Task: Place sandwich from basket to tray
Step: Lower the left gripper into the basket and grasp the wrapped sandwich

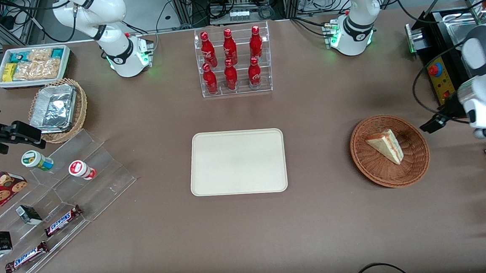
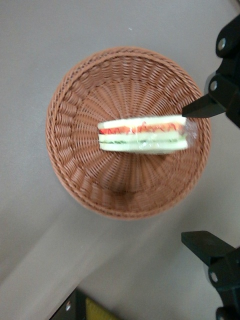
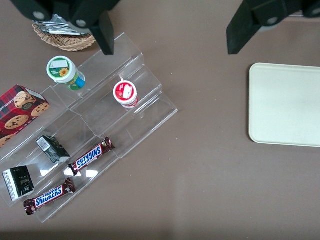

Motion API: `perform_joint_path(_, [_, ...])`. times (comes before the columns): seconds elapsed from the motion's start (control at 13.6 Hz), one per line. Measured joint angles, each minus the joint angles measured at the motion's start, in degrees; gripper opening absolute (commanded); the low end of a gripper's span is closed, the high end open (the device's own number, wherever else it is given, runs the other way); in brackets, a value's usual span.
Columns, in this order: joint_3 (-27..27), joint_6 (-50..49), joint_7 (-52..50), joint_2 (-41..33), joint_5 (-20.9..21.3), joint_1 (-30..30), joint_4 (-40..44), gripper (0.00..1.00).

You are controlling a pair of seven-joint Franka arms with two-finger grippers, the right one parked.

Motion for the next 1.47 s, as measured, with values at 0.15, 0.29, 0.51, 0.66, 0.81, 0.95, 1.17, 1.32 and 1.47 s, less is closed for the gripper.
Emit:
perform_joint_path(0.15, [-0.08, 6.10, -5.34, 0.55, -0.01, -2.18, -3.60, 1.00])
perform_joint_path(0.29, [-0.12, 8.64, -8.15, 2.00, -0.01, -3.90, -5.19, 1.00])
perform_joint_path(0.51, [-0.12, 11.13, -10.06, 4.27, -0.01, -4.63, -6.34, 1.00])
perform_joint_path(0.66, [0.00, 13.61, -10.75, 5.12, -0.02, -4.62, -7.75, 1.00])
perform_joint_path(0.81, [0.03, 15.31, -11.80, 5.79, -0.03, -4.62, -8.71, 1.00])
perform_joint_path(0.95, [0.02, 16.26, -12.86, 6.31, -0.03, -4.65, -8.89, 1.00])
perform_joint_path(1.17, [-0.03, 16.98, -13.89, 7.21, -0.03, -5.34, -8.96, 1.00])
perform_joint_path(1.32, [-0.11, 17.71, -14.73, 7.83, -0.03, -5.89, -8.96, 1.00])
perform_joint_path(1.47, [-0.12, 18.40, -15.27, 8.45, -0.03, -6.46, -8.96, 1.00])
